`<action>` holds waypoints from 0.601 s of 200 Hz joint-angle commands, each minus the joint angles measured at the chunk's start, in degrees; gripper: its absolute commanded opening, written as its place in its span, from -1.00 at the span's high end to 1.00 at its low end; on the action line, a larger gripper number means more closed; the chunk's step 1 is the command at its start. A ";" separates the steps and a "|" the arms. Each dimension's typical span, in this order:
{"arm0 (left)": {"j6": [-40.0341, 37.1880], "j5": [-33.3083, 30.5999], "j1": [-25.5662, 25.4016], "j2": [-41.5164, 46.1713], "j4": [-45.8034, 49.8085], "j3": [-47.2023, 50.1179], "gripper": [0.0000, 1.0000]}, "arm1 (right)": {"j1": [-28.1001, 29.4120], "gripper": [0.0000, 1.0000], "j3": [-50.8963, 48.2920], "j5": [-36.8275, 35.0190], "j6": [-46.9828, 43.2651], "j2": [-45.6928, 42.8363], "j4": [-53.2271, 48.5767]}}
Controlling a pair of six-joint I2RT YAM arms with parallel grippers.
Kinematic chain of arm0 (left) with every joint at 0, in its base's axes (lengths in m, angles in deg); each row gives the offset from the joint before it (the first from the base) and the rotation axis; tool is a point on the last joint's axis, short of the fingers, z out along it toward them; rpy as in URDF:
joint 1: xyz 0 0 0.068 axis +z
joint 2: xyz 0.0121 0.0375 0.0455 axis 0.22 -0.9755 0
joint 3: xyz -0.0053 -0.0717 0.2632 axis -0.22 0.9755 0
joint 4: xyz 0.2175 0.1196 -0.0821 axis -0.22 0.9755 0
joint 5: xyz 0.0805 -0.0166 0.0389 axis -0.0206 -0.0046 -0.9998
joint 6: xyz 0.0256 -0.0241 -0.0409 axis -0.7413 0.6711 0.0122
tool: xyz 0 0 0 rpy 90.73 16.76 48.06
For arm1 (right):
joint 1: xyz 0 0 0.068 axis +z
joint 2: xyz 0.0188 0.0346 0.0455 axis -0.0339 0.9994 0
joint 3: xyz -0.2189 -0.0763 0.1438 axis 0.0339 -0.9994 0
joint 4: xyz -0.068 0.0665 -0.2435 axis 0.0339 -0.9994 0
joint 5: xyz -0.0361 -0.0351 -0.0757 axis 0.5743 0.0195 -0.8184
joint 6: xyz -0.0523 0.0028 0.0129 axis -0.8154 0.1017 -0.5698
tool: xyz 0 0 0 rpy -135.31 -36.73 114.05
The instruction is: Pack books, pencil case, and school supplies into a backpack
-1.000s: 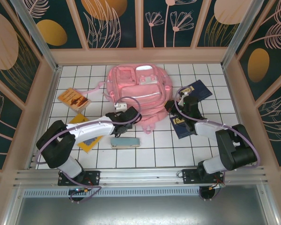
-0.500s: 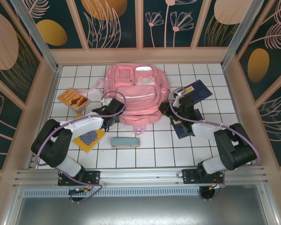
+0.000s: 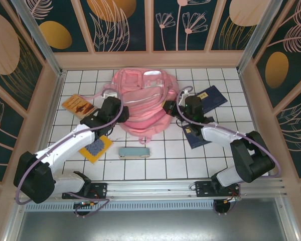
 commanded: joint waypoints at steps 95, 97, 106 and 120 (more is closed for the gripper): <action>-18.39 -2.39 -9.78 -14.30 -10.32 -9.04 -0.58 | -2.37 1.00 6.96 3.54 6.38 3.42 5.25; -18.55 -2.74 -9.78 -14.61 -10.28 -9.15 -0.58 | -2.36 1.00 7.05 3.57 6.46 3.39 5.24; -19.09 -4.76 -10.06 -16.07 -9.91 -9.80 -0.57 | -2.39 1.00 7.42 3.98 6.78 3.39 5.26; -19.54 -9.11 -10.68 -19.00 -8.53 -11.27 -0.56 | -2.38 1.00 7.78 4.37 7.19 3.14 5.41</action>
